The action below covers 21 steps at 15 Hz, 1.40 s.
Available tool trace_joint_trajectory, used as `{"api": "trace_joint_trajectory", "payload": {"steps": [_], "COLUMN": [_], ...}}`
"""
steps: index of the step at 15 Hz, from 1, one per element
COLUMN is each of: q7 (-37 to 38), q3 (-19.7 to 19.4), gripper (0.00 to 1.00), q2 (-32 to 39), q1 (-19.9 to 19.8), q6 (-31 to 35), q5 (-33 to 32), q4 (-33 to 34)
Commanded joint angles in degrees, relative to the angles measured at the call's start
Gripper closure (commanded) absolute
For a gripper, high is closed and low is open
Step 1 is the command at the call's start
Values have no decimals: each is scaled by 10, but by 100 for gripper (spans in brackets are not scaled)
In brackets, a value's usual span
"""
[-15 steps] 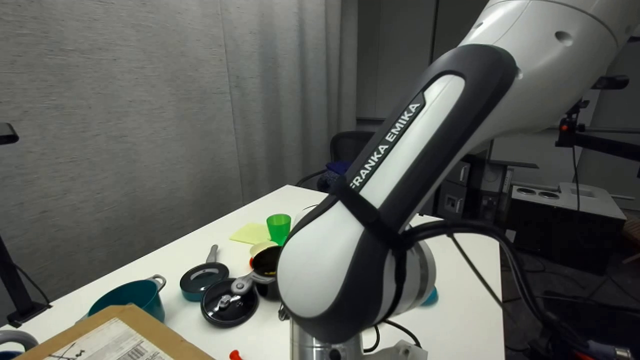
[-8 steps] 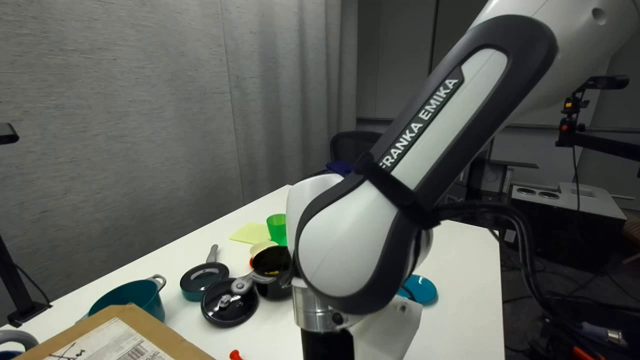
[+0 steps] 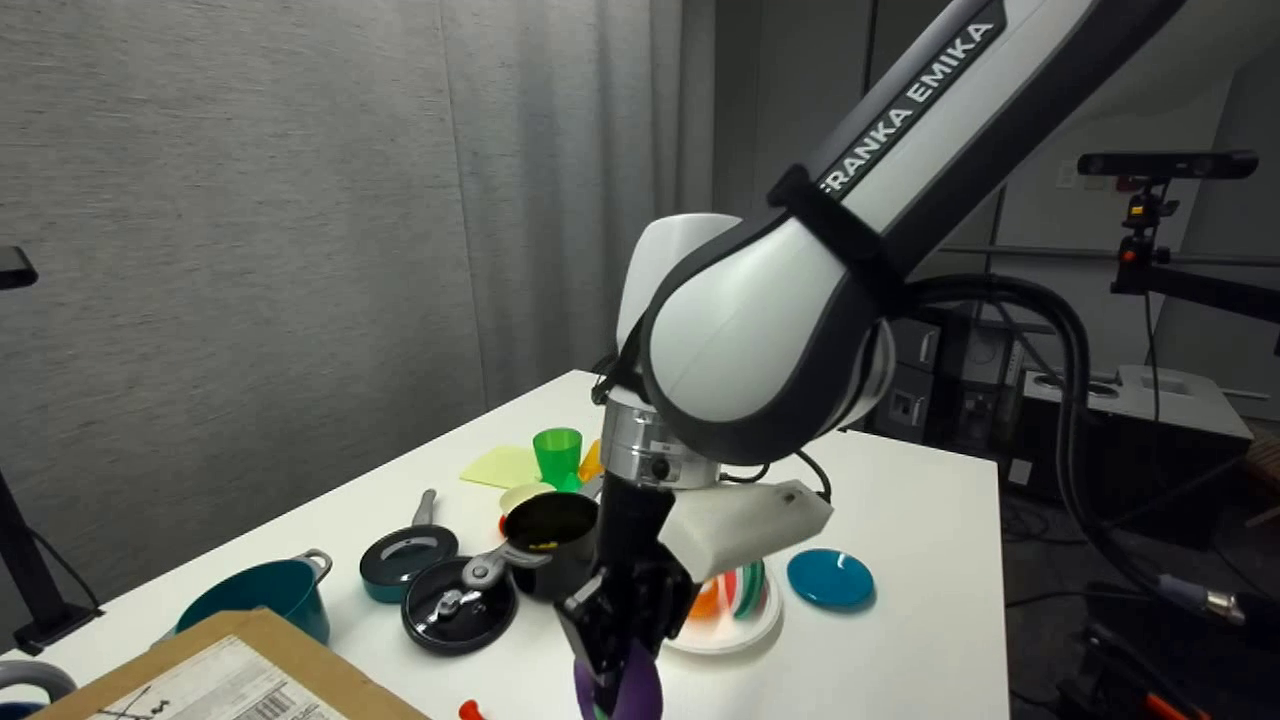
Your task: Pick the stuffed fruits on the tray and put them on the plate
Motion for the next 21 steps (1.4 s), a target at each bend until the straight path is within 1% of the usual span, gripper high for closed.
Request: {"api": "trace_joint_trajectory", "payload": {"steps": [1, 2, 3, 4, 5, 6, 7, 8, 9, 10, 12, 14, 15, 16, 17, 18, 21], "q7": [120, 142, 143, 112, 89, 92, 93, 93, 102, 115, 126, 130, 126, 128, 124, 124, 146], "q3": [-38, -42, -34, -7, 14, 29, 40, 55, 66, 74, 81, 57, 52, 44, 38, 32, 9], "gripper": [92, 52, 51, 46, 37, 30, 21, 14, 5, 1, 0, 0, 0, 25, 26, 32, 57], "q2": [-43, -45, -40, -25, -9, 12, 24, 39, 56, 76, 110, 119, 120, 118, 115, 114, 93], "q1": [27, 30, 28, 20, 18, 32, 40, 52, 69, 92, 129, 150, 153, 156, 158, 162, 173], "q6": [68, 70, 54, 22, -1, 6, -7, -12, -18, -24, -41, -59, -71, -92, -106, -123, -124], "q5": [-63, -77, -77, -51, -31, -26, -28, -29, -37, -49, -70, -115, -130, -149, -167, -185, -234], "q4": [-46, -51, -51, -45, -45, -56, -60, -64, -67, -64, -55, -42, -37, -28, -24, -19, -16]}}
